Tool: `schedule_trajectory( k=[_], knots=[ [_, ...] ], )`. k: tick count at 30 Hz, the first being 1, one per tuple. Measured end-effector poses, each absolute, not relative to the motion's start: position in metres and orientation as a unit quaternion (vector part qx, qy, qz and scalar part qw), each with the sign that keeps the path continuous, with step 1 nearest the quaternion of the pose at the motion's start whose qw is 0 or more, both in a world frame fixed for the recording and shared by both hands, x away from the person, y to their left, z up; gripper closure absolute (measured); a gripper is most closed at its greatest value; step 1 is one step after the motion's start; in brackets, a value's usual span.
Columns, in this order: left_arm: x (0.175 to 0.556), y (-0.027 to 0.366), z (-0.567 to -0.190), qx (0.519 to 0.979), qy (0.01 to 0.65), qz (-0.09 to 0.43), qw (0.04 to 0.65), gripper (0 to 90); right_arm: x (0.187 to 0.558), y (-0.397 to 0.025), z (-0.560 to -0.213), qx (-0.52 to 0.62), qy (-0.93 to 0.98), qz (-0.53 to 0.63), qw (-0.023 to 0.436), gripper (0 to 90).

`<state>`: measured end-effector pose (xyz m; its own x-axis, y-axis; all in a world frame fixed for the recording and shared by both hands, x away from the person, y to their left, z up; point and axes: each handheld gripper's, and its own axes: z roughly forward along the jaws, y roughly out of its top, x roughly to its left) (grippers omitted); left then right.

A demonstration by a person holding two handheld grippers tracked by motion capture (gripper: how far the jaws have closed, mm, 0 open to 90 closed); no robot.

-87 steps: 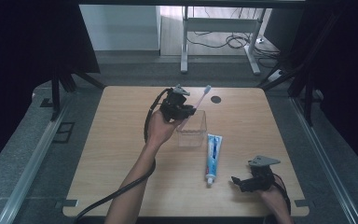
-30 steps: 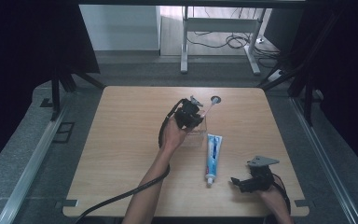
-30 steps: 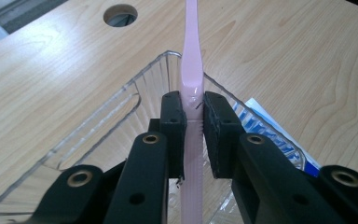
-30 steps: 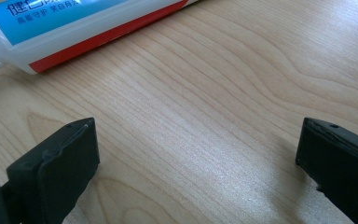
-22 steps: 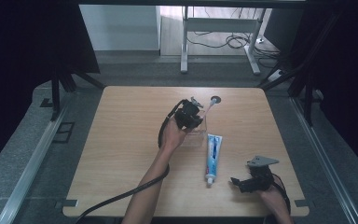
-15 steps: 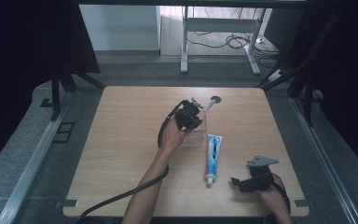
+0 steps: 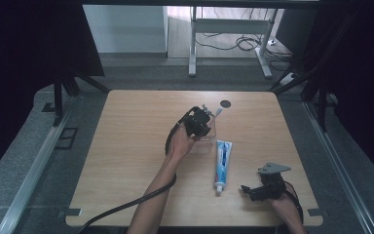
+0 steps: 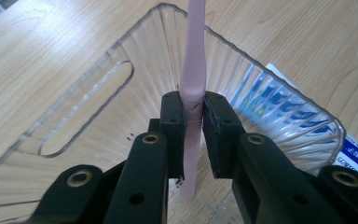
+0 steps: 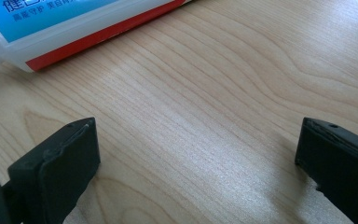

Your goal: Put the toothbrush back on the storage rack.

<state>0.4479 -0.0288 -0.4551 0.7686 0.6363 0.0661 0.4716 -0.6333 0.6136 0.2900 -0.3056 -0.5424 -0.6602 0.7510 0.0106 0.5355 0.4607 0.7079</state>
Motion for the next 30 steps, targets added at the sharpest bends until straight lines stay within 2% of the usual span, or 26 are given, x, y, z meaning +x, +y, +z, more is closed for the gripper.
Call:
schedule_trajectory(
  k=[10, 30],
  knots=[
    [0.449, -0.028, -0.456, 0.896, 0.31, 0.143, 0.285, 76.8, 0.29, -0.306, -0.542, 0.383, 0.838, 0.355, 0.157, 0.0],
    [0.441, -0.025, -0.439, 0.888, 0.308, 0.151, 0.306, 55.8, 0.289, -0.306, -0.541, 0.383, 0.837, 0.356, 0.159, 0.0]
  ],
)
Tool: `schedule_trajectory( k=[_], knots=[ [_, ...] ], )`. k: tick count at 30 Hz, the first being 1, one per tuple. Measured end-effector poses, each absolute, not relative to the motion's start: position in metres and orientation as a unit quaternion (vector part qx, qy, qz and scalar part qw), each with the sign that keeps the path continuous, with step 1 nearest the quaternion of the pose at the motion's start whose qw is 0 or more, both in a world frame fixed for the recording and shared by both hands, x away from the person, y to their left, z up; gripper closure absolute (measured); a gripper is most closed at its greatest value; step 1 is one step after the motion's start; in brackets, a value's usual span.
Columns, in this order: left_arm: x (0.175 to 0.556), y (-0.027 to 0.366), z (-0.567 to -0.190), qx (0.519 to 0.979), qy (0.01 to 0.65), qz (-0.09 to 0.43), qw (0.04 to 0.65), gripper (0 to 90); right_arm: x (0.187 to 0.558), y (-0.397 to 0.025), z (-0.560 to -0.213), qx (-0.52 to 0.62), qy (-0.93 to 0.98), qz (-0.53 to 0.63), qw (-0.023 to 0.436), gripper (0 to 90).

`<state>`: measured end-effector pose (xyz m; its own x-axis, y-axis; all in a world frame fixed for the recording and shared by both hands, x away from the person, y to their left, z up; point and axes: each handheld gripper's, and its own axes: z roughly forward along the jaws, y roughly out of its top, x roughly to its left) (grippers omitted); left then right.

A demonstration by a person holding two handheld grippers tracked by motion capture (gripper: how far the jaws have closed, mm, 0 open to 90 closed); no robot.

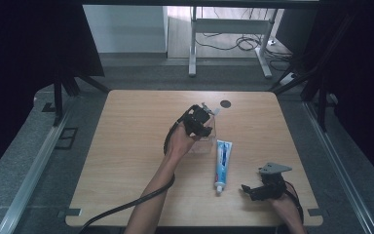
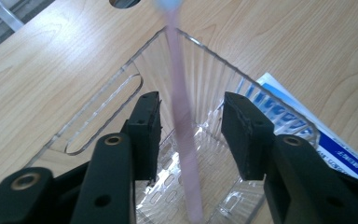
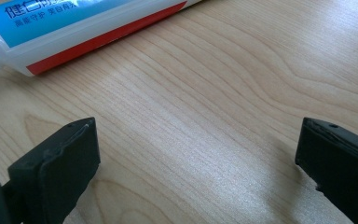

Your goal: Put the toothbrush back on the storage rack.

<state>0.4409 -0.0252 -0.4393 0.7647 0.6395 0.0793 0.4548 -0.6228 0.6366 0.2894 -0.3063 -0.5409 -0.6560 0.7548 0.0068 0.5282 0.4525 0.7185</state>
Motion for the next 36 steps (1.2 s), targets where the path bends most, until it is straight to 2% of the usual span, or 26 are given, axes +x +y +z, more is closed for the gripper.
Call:
schedule_trajectory(
  k=[9, 24, 36],
  knots=[
    [0.435, -0.019, -0.434, 0.884, 0.31, 0.14, 0.321, 48.0, 0.289, -0.306, -0.54, 0.382, 0.836, 0.358, 0.162, 0.0],
    [0.426, -0.003, -0.423, 0.871, 0.317, 0.097, 0.363, 28.2, 0.289, -0.306, -0.541, 0.383, 0.837, 0.356, 0.163, 0.0],
    [0.414, 0.008, -0.418, 0.871, 0.306, 0.097, 0.373, 16.1, 0.289, -0.306, -0.541, 0.383, 0.837, 0.354, 0.163, 0.0]
  ],
)
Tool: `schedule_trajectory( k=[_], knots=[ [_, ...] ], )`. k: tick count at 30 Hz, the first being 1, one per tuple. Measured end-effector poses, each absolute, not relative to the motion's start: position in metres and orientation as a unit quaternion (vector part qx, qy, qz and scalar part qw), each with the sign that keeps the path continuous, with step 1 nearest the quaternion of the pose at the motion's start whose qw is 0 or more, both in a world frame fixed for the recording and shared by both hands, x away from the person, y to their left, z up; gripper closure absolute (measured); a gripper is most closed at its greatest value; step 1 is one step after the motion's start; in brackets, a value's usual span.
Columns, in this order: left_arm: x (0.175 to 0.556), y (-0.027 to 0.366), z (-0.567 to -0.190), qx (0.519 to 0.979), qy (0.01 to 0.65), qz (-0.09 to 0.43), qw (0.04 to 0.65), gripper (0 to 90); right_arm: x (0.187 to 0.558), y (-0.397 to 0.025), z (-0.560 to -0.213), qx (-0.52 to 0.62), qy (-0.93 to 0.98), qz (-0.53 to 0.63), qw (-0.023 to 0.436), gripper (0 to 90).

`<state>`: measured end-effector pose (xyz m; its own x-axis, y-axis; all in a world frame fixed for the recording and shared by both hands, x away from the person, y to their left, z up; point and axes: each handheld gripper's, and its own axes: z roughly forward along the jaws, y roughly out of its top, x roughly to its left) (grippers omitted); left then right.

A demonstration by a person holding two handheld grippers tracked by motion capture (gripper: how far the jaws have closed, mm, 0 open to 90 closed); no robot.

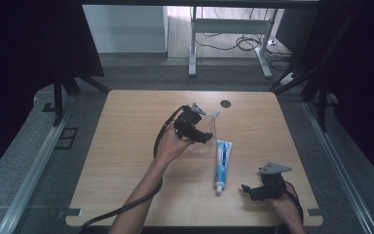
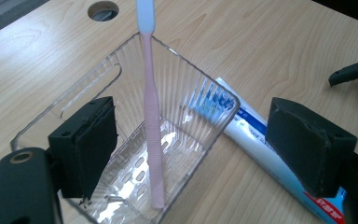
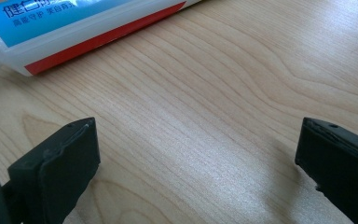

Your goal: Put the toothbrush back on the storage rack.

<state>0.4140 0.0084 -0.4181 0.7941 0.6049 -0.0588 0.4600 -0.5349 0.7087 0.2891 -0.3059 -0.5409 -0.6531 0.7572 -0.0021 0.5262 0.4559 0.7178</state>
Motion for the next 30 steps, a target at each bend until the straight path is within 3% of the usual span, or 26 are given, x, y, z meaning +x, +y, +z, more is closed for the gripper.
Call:
schedule_trajectory(
  k=[30],
  knots=[
    [0.387, 0.06, -0.421, 0.866, 0.297, 0.125, 0.383, 13.0, 0.289, -0.306, -0.541, 0.386, 0.836, 0.354, 0.164, 0.0]
  ],
)
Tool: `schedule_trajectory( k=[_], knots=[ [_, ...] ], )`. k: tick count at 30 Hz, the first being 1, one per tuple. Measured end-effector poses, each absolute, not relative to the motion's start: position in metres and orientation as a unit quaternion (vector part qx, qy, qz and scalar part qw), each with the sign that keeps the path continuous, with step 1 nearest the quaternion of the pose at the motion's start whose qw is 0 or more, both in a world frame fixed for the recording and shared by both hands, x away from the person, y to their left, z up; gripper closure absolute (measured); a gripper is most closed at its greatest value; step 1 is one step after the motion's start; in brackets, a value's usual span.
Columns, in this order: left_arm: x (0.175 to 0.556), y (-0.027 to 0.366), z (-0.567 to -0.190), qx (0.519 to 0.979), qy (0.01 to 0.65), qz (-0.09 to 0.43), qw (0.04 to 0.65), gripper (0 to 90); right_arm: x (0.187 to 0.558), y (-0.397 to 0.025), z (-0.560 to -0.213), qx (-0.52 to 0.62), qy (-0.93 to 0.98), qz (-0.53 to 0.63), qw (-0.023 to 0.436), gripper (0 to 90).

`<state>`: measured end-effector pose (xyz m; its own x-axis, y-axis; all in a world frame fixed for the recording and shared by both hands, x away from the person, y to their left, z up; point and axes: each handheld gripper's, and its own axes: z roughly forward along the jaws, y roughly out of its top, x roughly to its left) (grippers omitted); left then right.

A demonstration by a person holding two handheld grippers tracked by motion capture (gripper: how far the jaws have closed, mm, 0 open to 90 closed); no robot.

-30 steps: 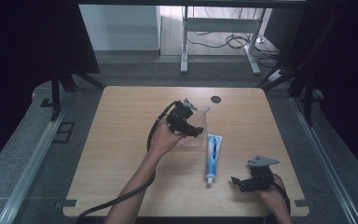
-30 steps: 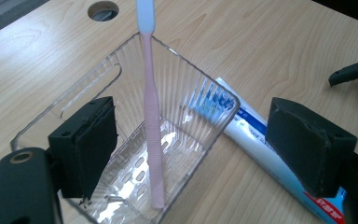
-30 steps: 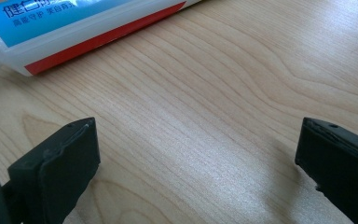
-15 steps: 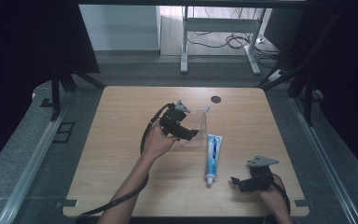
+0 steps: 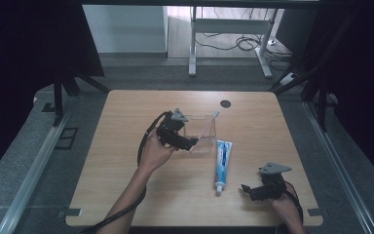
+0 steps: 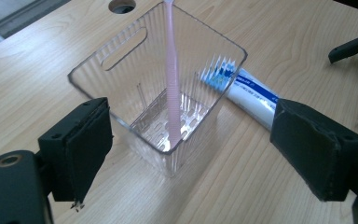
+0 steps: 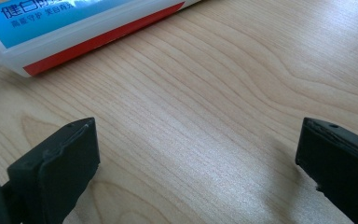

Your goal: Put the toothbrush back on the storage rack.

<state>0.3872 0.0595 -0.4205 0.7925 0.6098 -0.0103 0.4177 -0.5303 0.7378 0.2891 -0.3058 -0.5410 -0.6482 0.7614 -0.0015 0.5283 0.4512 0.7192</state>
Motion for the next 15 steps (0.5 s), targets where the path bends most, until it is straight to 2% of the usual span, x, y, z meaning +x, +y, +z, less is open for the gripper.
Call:
schedule_trajectory(
  k=[15],
  knots=[
    [0.368, 0.085, -0.43, 0.859, 0.306, 0.127, 0.391, 13.1, 0.289, -0.306, -0.54, 0.384, 0.834, 0.359, 0.169, 0.0]
  ],
)
